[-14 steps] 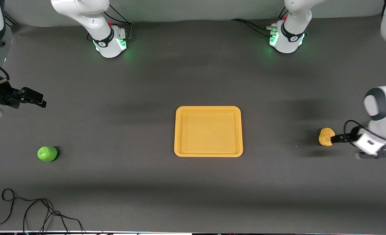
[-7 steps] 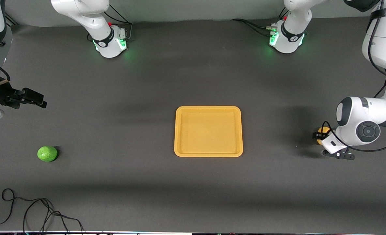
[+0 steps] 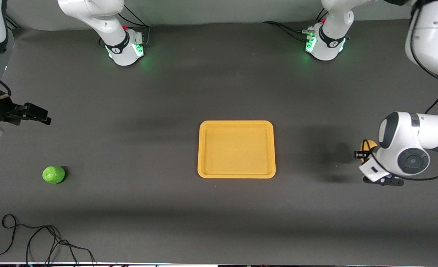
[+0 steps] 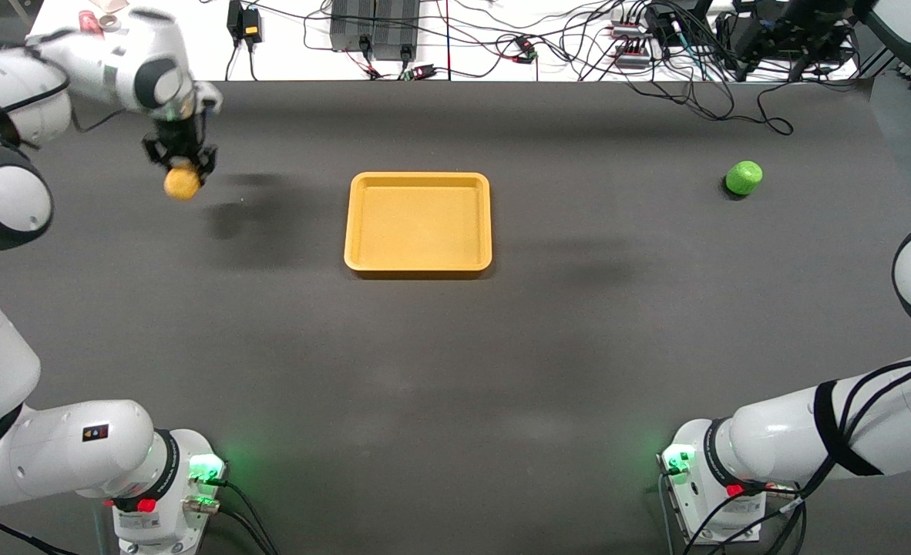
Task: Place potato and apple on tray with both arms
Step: 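Carry the potato onto the tray while the right gripper reaches the apple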
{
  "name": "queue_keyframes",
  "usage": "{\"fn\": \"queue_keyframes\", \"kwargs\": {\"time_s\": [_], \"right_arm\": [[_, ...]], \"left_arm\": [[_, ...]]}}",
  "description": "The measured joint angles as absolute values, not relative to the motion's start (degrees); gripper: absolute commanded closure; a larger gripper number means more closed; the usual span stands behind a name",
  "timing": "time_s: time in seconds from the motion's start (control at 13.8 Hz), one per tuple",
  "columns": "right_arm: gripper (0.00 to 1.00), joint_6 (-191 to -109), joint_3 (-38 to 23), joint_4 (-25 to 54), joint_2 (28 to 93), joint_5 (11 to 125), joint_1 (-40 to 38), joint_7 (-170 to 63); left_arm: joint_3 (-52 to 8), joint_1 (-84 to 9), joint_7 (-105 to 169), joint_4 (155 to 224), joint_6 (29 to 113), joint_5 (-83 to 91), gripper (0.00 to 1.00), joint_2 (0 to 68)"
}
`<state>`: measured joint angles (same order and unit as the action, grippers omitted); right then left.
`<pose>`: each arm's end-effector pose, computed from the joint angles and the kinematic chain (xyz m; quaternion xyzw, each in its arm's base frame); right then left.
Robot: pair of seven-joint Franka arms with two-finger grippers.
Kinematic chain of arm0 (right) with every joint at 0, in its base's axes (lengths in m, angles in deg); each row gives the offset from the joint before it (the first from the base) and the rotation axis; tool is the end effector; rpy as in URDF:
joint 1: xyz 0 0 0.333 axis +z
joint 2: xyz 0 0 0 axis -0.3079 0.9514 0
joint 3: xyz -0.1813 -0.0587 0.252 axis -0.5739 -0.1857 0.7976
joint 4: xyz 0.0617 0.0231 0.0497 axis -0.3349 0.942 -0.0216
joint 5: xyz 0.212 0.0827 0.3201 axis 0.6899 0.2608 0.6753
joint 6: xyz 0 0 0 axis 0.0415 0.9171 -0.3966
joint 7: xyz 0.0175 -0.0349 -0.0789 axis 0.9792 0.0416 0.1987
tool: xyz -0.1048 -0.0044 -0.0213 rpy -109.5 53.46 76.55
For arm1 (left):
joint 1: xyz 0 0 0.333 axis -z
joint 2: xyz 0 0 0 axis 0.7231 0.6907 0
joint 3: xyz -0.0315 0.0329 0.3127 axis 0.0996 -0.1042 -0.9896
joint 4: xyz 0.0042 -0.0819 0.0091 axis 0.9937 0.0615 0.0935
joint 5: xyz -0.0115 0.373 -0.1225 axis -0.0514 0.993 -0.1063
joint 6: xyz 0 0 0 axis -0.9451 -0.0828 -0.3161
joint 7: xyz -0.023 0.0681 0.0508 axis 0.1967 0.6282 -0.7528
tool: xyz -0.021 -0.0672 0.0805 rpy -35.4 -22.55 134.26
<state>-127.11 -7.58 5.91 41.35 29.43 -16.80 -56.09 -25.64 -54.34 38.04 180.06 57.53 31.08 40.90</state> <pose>0.5767 -0.0449 0.5817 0.9995 -0.0138 -0.0226 0.0145 0.6573 -0.0312 0.2959 -0.9852 0.0038 0.1404 0.0978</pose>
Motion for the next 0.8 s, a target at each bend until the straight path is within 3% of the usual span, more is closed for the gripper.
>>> {"fn": "queue_keyframes", "kwargs": {"time_s": [0.14, 0.36, 0.8], "right_arm": [[0.0, -129.88, -13.03, 7.38, 41.41, 29.19, -17.18, -47.69], [0.0, -135.29, -20.65, 9.1, 42.11, 29.21, -18.41, -35.29], [0.0, -143.81, -23.45, 9.51, 49.42, 35.69, -19.87, -26.33]], "left_arm": [[-25.49, -48.82, 45.3, 176.06, 56.03, 25.98, 1.0, 40.64], [-25.44, -41.65, 53.26, 175.36, 61.79, 21.19, 1.0, 41.35], [-25.5, -27.93, 63.27, 175.46, 73.09, 19.75, 1.0, 48.12]]}}
